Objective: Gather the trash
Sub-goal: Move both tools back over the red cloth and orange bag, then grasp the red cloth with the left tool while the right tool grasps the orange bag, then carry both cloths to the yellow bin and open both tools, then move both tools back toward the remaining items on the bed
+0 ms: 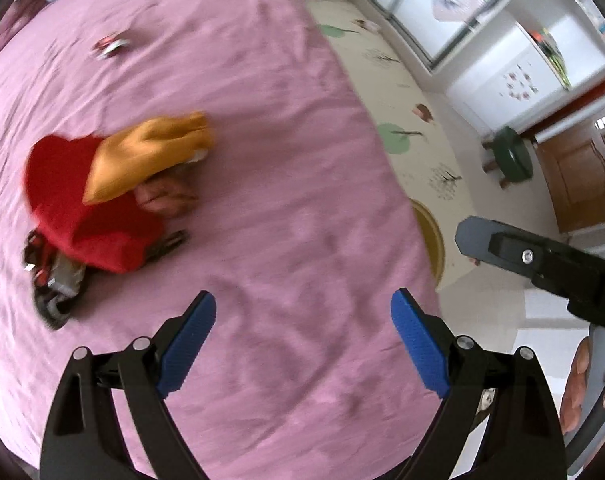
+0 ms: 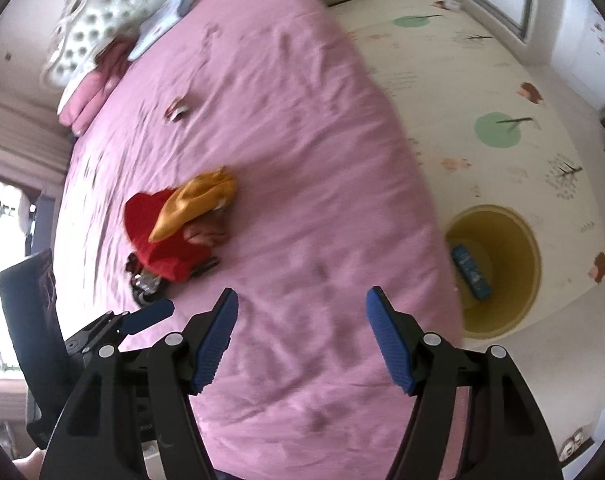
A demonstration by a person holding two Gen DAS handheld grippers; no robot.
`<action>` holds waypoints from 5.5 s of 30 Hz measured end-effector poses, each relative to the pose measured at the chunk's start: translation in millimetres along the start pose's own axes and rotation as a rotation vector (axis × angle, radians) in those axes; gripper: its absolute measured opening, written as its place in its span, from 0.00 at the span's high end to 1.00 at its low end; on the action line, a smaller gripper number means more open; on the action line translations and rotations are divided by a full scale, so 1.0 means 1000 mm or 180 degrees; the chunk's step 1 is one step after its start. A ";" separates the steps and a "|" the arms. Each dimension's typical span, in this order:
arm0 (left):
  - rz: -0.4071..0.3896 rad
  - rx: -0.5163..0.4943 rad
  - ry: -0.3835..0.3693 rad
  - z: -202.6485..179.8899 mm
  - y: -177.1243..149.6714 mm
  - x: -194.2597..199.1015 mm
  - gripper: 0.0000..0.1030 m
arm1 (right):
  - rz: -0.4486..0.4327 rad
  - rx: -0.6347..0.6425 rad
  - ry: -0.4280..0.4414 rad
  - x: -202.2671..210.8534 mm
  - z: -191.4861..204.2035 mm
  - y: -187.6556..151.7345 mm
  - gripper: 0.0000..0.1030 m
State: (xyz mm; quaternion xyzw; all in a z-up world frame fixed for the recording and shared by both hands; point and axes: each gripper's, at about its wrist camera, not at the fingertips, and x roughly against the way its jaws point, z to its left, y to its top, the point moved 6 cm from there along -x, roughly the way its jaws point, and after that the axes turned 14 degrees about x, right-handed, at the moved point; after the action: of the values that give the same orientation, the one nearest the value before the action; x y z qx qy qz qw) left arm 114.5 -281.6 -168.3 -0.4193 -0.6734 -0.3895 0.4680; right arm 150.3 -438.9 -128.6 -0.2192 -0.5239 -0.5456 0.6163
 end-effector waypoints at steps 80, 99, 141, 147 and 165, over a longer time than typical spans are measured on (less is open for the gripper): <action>-0.0381 0.1288 -0.0057 0.208 0.128 0.019 0.89 | 0.0482 -0.0117 0.0514 -0.181 0.094 0.120 0.68; -0.0633 0.0934 -0.0270 0.136 0.055 0.098 0.90 | 0.0065 0.0462 0.0041 -0.052 0.088 0.058 0.68; 0.0378 -0.0935 -0.0579 -0.224 -0.032 -0.020 0.90 | -0.0207 -0.0712 -0.0678 0.096 -0.202 -0.095 0.68; 0.0520 -0.0978 -0.0552 -0.258 -0.032 -0.054 0.90 | -0.0164 -0.0851 -0.0852 0.089 -0.234 -0.100 0.67; 0.0462 -0.1112 -0.0343 -0.277 -0.021 -0.073 0.25 | -0.0259 -0.1055 -0.0988 0.100 -0.268 -0.096 0.50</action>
State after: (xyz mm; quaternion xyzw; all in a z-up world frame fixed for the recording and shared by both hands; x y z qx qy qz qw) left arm 194.4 -557.3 -169.4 -0.5618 -0.5876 -0.4426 0.3784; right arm 158.0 -738.1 -164.0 -0.3774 -0.5241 -0.6083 0.4614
